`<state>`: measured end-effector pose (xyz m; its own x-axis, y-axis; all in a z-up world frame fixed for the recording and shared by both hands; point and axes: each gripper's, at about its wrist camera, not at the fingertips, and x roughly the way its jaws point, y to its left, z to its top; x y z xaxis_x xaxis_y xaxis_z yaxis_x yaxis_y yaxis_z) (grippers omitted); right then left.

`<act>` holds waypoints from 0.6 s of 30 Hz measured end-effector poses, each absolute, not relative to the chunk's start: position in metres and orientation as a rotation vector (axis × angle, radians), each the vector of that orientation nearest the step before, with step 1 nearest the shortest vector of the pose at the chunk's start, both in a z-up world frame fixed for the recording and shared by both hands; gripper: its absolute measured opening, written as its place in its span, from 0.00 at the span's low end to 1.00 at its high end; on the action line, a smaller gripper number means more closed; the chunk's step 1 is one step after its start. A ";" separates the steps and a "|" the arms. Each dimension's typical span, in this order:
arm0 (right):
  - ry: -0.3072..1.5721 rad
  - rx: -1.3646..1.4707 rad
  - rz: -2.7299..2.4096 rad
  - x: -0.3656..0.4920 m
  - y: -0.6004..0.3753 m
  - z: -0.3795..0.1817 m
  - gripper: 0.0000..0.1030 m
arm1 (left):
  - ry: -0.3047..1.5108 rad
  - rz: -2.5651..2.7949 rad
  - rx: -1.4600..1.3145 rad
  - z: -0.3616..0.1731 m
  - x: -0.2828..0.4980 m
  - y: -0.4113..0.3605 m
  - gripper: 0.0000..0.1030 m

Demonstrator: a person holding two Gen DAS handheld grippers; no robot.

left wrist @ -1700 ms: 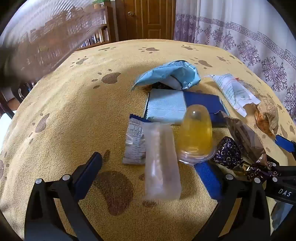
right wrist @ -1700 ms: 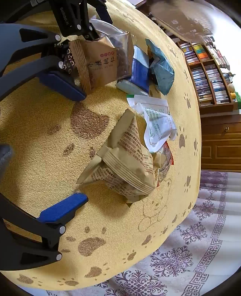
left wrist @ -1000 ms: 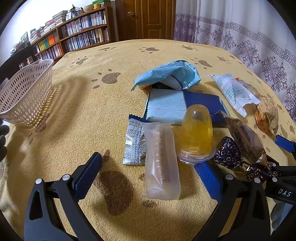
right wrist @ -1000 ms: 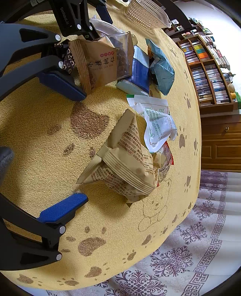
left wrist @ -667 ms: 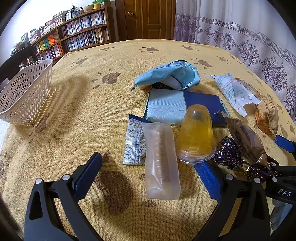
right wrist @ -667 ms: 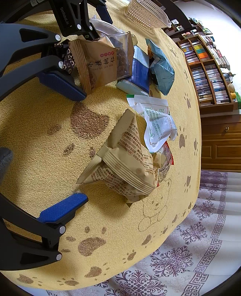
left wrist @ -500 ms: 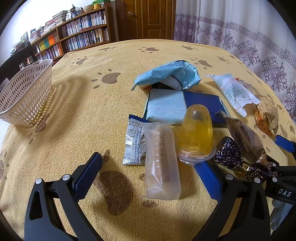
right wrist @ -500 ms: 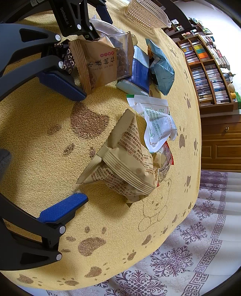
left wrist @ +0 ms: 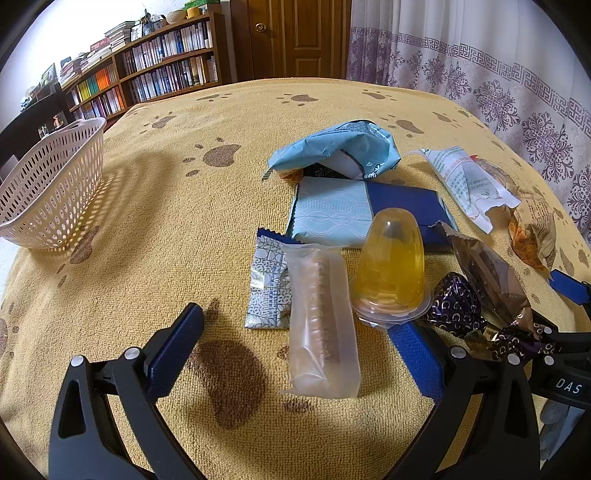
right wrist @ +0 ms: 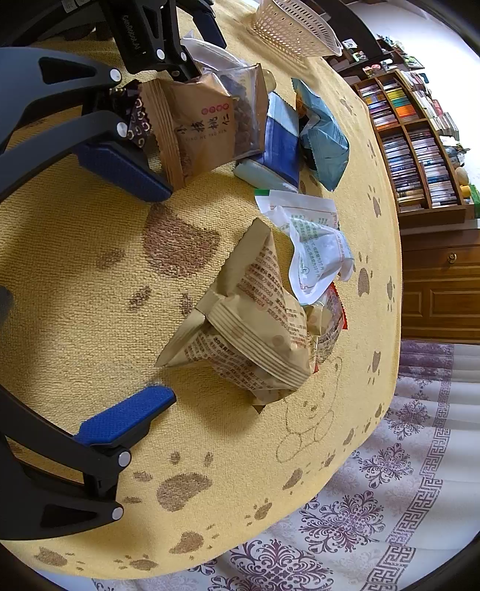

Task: Organize snacks

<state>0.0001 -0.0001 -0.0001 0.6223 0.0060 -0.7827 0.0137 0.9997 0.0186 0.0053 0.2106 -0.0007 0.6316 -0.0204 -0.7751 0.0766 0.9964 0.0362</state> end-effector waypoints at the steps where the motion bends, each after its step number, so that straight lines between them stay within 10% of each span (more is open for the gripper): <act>1: 0.900 0.024 -0.004 0.000 0.000 0.000 0.95 | 0.886 -0.053 0.068 -0.001 0.005 0.210 0.98; 18: 0.927 -0.002 0.037 -0.005 0.000 0.000 0.95 | 0.914 -0.102 0.063 0.002 -0.005 0.214 0.97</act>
